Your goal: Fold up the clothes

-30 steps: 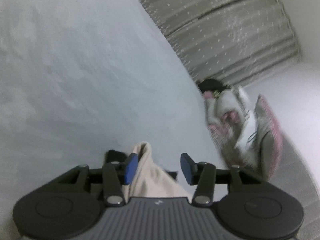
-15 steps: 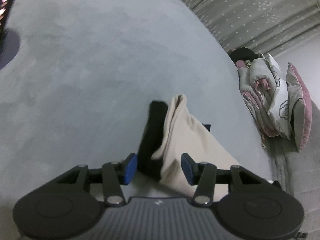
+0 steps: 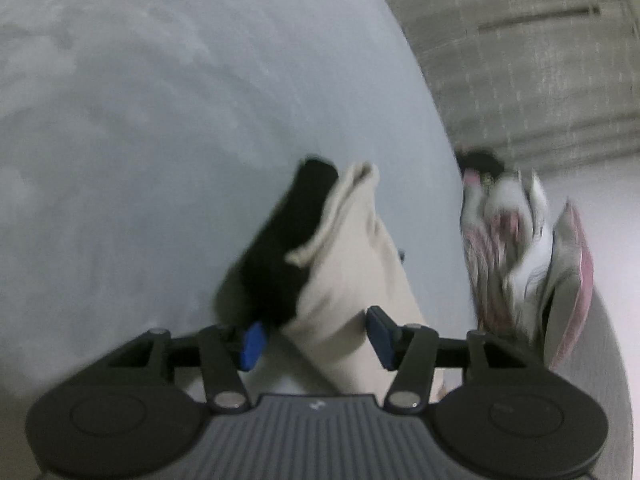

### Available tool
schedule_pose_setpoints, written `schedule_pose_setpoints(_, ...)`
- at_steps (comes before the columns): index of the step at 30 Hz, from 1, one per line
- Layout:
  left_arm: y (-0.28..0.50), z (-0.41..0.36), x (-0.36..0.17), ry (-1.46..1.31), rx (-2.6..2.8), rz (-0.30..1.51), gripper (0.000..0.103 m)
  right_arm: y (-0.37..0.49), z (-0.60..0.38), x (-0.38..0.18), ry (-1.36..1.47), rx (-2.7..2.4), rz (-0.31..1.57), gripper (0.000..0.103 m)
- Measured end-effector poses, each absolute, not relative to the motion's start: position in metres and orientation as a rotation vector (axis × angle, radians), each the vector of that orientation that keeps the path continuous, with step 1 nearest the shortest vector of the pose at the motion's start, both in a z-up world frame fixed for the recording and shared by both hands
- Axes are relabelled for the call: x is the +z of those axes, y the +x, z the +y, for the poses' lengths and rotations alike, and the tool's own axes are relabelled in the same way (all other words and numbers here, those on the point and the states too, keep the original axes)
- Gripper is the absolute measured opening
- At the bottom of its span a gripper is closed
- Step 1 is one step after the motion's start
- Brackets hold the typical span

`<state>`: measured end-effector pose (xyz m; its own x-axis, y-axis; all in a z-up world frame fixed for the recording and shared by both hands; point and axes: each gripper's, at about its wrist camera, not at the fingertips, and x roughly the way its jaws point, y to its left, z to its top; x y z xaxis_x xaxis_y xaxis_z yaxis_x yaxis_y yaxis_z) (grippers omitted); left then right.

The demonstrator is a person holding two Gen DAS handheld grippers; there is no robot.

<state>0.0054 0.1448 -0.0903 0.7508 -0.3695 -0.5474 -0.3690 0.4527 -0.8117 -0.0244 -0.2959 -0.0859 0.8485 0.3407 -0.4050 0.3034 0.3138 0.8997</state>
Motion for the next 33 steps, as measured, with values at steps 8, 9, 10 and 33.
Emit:
schedule_pose_setpoints(8,0.007,0.141,-0.096,-1.129,0.07,0.661,0.043,-0.014,-0.306,-0.088,1.309,-0.046,0.489,0.04)
schedule_pose_setpoints(9,0.008,0.142,-0.096,-1.136,0.074,0.659,0.038,-0.013,-0.308,-0.092,1.337,-0.05,0.48,0.037)
schedule_pose_setpoints(10,0.008,0.143,-0.097,-1.142,0.079,0.658,0.035,-0.013,-0.31,-0.094,1.358,-0.052,0.475,0.035)
schedule_pose_setpoints(33,-0.051,0.162,-0.09,-1.112,-0.014,0.772,0.025,-0.077,-0.315,-0.071,1.291,0.024,0.574,0.03)
